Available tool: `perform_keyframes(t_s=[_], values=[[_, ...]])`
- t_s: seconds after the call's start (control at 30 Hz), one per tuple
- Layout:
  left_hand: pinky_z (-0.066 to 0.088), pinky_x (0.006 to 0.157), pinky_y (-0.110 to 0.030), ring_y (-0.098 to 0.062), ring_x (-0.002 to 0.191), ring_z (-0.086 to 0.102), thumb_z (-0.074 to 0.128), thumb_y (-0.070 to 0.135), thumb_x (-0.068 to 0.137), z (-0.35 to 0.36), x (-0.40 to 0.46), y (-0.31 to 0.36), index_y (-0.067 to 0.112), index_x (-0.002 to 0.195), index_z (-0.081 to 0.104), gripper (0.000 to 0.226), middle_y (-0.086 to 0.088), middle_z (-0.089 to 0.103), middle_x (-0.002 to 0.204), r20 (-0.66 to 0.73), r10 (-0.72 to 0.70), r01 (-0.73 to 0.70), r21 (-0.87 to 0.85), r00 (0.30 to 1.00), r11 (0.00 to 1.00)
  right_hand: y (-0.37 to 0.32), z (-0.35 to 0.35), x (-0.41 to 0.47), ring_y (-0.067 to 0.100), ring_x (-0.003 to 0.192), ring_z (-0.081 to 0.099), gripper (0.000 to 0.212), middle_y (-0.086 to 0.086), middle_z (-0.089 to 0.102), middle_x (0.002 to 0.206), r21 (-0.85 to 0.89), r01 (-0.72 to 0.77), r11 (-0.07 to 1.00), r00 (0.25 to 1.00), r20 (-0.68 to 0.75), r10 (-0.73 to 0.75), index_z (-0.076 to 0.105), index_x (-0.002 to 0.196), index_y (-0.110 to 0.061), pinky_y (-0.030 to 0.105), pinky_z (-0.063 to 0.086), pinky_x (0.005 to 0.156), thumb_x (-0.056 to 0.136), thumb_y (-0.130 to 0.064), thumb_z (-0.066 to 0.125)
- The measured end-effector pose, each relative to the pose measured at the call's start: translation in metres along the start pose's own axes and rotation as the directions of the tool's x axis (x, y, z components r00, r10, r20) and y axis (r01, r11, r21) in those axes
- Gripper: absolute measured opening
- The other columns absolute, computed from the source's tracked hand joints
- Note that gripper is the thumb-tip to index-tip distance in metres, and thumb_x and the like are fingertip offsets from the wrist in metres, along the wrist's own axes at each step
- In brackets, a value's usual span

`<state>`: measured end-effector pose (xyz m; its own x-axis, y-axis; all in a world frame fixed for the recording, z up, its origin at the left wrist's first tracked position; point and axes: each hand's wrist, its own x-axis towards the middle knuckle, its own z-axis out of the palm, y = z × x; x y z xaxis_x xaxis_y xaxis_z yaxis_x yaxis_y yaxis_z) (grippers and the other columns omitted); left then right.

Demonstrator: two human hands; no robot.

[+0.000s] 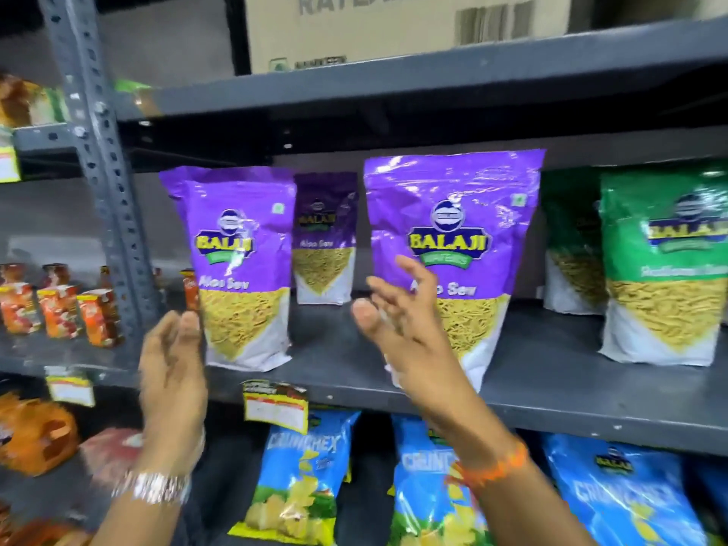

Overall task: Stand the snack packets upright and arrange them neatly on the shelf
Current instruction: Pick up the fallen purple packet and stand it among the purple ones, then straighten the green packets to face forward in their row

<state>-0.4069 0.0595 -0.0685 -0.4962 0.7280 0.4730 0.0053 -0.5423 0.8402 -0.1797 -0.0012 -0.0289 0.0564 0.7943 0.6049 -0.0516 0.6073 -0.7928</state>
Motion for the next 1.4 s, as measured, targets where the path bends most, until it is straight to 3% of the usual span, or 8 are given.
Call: perform_keyframes(t_s=[0.13,0.37,0.53,0.6,0.7,0.83,1.17,1.4], values=[[0.04,0.104,-0.016,0.002,0.113,0.057,0.053,0.013,0.096,0.063,-0.083,0.02,0.003,0.134,0.054,0.039,0.0,0.061,0.126,0.075,0.118,-0.104,-0.167,0.99,0.98,-0.046,-0.12,-0.027,0.011,0.104,0.065,0.068,0.005,0.068,0.119,-0.009,0.221,0.975,0.912,-0.352,-0.21,0.047,0.119,-0.033,0.029,0.054,0.093,0.064,-0.056,0.081],[0.04,0.111,-0.028,-0.006,0.131,0.054,0.074,0.028,0.072,0.213,-0.202,0.063,0.018,0.131,0.055,0.063,0.004,0.061,0.138,0.556,0.141,0.047,-0.31,0.819,0.95,-0.075,-0.317,-0.023,0.021,0.105,0.054,0.063,0.0,0.056,0.105,-0.289,0.15,0.945,0.639,-0.701,-0.316,0.045,0.112,-0.028,0.033,0.045,0.097,0.066,-0.031,0.088],[0.032,0.107,-0.022,-0.007,0.132,0.039,0.088,0.025,0.064,0.35,-0.23,0.064,0.013,0.149,0.029,0.104,0.006,0.04,0.146,0.859,-0.153,0.164,0.082,0.488,0.983,-0.058,-0.405,-0.005,0.017,0.126,0.048,0.112,0.006,0.043,0.136,-0.352,-0.299,0.887,0.831,-0.553,0.06,0.023,0.147,-0.009,0.027,0.042,0.103,0.06,-0.012,0.093],[0.038,0.09,-0.017,-0.008,0.115,0.045,0.086,0.011,0.069,0.383,-0.23,0.063,0.008,0.129,0.045,0.073,0.007,0.046,0.123,0.866,-0.249,0.186,0.184,0.434,0.965,-0.043,-0.423,0.0,0.01,0.11,0.064,0.123,0.008,0.056,0.135,-0.313,-0.385,0.868,0.887,-0.386,0.254,0.027,0.14,-0.011,0.026,0.056,0.092,0.043,-0.023,0.1],[0.051,0.075,-0.021,-0.011,0.088,0.06,0.082,-0.007,0.068,0.414,-0.229,0.052,0.014,0.09,0.059,0.038,-0.009,0.068,0.115,0.87,-0.297,0.21,0.229,0.393,0.95,-0.024,-0.441,0.001,0.002,0.084,0.072,0.063,0.004,0.073,0.113,-0.387,-0.381,0.839,0.92,-0.247,0.304,0.05,0.118,-0.012,0.019,0.059,0.072,0.068,0.011,0.081],[0.056,0.078,-0.014,-0.023,0.109,0.066,0.089,0.013,0.054,0.414,-0.231,0.035,-0.003,0.125,0.059,0.079,-0.014,0.069,0.121,0.925,-0.248,0.248,0.178,0.289,0.952,-0.026,-0.439,-0.014,-0.004,0.074,0.072,0.047,0.001,0.073,0.097,-0.377,-0.362,0.852,0.927,-0.241,0.288,0.061,0.107,-0.01,0.014,0.056,0.067,0.072,0.018,0.075],[0.052,0.081,-0.01,0.003,0.093,0.07,0.07,-0.008,0.08,0.369,-0.267,0.041,0.018,0.114,0.059,0.044,0.009,0.07,0.109,0.933,-0.153,0.156,0.107,0.324,0.982,-0.044,-0.425,-0.08,0.005,0.104,0.071,0.087,-0.009,0.076,0.11,-0.48,-0.278,0.832,0.947,-0.284,0.152,0.064,0.114,-0.023,0.024,0.056,0.09,0.036,-0.05,0.093],[0.053,0.077,-0.009,0.01,0.086,0.069,0.066,-0.011,0.081,0.364,-0.266,0.054,0.01,0.124,0.052,0.05,0.007,0.067,0.11,0.942,-0.166,0.182,0.116,0.292,0.976,-0.048,-0.421,-0.083,0.004,0.104,0.07,0.087,-0.008,0.075,0.112,-0.513,-0.293,0.807,0.942,-0.299,0.153,0.063,0.115,-0.025,0.025,0.056,0.091,0.038,-0.054,0.092]])
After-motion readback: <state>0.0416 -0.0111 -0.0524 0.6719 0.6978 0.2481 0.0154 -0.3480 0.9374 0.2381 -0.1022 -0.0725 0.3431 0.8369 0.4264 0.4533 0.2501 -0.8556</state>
